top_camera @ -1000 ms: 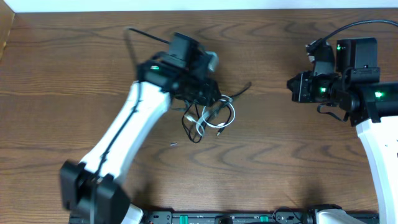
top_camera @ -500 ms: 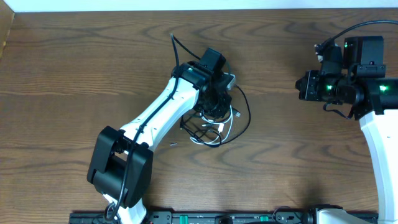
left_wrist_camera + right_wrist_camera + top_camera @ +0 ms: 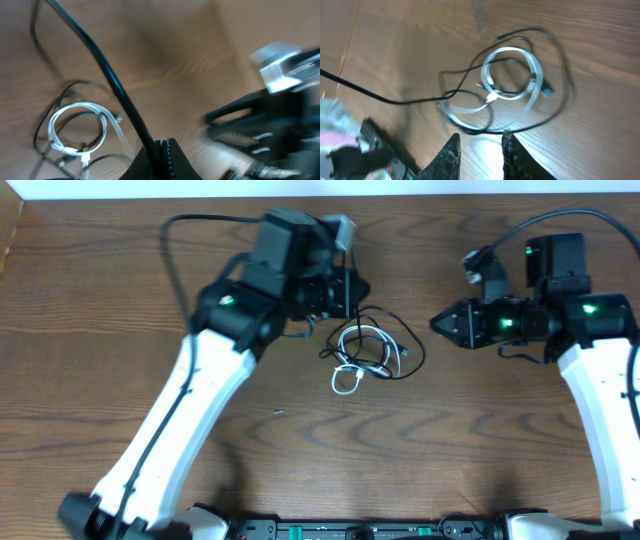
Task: Untangle cables
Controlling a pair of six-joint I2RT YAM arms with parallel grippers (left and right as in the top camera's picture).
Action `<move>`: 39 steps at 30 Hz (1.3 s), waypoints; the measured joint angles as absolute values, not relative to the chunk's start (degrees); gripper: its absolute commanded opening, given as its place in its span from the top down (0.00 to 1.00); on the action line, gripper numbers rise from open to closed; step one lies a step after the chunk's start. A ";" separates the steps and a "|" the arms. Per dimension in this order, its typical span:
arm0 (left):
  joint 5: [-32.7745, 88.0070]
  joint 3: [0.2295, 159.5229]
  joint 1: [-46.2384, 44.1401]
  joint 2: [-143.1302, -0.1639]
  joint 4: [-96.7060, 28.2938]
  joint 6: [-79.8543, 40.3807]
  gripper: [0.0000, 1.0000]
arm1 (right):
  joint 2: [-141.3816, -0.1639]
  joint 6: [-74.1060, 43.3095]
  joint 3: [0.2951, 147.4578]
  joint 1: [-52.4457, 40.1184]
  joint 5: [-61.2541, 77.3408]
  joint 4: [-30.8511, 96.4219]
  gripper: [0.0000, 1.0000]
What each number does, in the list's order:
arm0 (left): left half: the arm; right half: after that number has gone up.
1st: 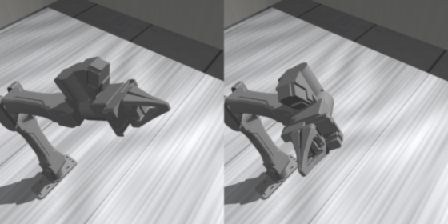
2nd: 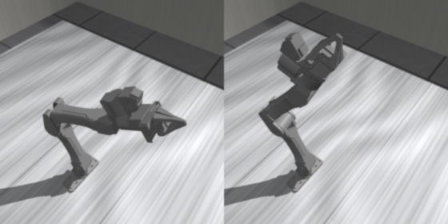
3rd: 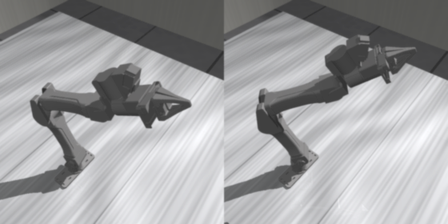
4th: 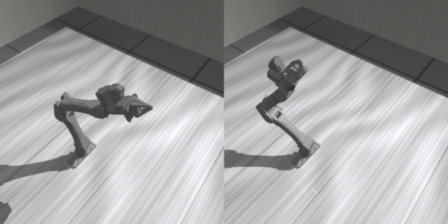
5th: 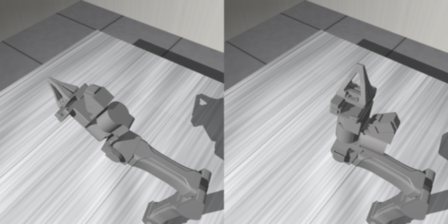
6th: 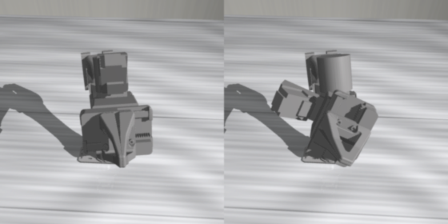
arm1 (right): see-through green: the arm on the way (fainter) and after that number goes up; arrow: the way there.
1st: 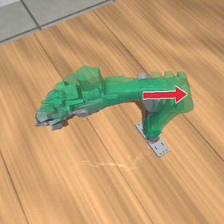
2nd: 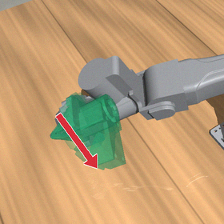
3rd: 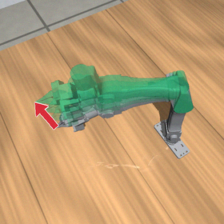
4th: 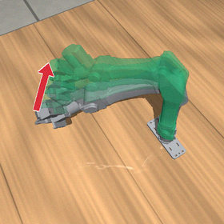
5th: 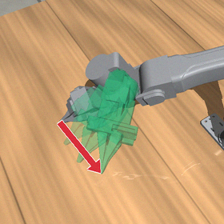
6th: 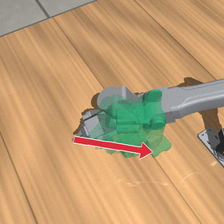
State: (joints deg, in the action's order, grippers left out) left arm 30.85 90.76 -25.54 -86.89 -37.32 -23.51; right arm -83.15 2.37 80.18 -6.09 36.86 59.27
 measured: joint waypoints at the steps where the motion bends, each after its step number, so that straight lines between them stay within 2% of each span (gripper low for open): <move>1: 31.48 90.78 -25.04 -85.86 -36.34 -24.73 0.92 | -83.55 3.25 80.18 -6.70 37.76 58.94 0.71; 4: 33.12 90.78 -24.05 -84.49 -34.37 -27.46 0.93 | -84.53 5.82 80.18 -8.86 40.01 57.58 0.66; 13: 35.88 90.78 -22.76 -84.09 -32.77 -31.57 0.93 | -89.56 9.74 80.18 -14.37 41.15 56.84 0.70; 25: 35.94 90.78 -20.73 -84.09 -32.32 -33.28 0.93 | -103.48 9.93 80.16 -18.83 42.41 50.70 0.63; 31: 35.94 90.78 -20.71 -84.09 -32.29 -33.28 0.93 | -109.03 9.93 80.16 -22.61 43.55 48.18 0.63; 34: 35.94 90.78 -20.71 -84.09 -32.29 -33.28 0.93 | -111.09 9.93 80.16 -23.92 43.90 46.46 0.67; 39: 35.94 90.78 -20.71 -84.09 -32.29 -33.30 0.93 | -114.61 8.34 80.18 -25.56 44.31 43.59 0.98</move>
State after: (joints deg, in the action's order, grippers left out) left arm 35.94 90.78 -20.71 -84.09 -32.29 -33.30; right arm -114.61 8.34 80.18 -25.56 44.31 43.59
